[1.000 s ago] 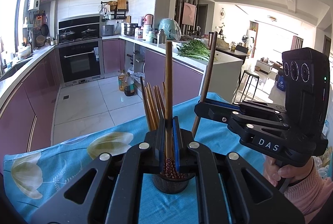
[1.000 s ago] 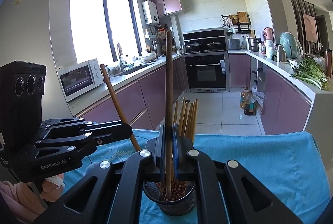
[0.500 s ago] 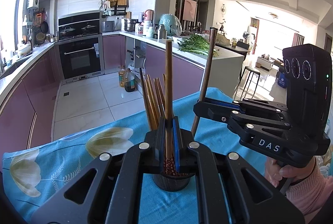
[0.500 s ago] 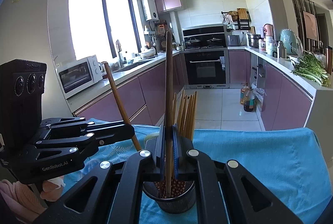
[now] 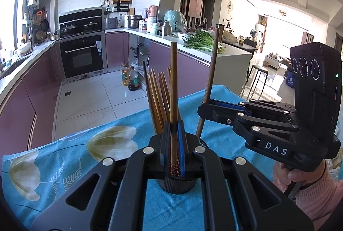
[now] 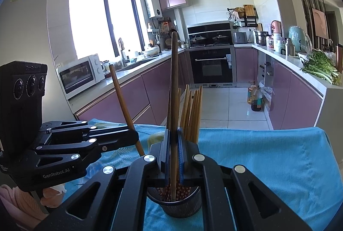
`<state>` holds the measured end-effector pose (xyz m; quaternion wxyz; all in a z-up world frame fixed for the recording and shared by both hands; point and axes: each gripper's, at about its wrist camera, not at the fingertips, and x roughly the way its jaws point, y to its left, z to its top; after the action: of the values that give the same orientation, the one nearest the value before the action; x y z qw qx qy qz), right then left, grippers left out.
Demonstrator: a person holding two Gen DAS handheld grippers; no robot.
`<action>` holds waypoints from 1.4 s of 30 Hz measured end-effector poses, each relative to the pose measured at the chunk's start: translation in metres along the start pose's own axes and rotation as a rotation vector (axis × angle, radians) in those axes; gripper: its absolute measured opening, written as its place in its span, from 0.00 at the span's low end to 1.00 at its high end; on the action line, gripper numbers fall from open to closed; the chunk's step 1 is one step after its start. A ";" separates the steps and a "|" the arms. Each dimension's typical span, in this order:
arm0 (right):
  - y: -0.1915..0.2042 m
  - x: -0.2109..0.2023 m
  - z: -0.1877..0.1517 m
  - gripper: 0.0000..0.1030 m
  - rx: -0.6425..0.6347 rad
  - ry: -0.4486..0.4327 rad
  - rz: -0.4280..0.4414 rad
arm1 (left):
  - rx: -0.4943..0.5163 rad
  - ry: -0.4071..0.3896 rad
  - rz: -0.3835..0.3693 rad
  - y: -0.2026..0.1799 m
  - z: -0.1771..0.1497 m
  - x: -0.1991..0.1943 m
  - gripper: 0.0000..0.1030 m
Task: Organize utensils
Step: 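Push both chopsticks down into the cup and open both grippers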
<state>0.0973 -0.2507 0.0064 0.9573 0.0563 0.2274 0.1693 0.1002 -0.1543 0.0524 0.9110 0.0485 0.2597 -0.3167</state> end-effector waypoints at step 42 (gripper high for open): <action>-0.012 0.027 -0.010 0.06 0.006 0.061 0.002 | -0.019 0.078 0.027 0.009 -0.008 0.038 0.08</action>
<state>0.1186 -0.2520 -0.0161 0.9496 0.0541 0.2570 0.1713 0.1279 -0.1661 0.0256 0.9049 0.0557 0.2972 -0.2996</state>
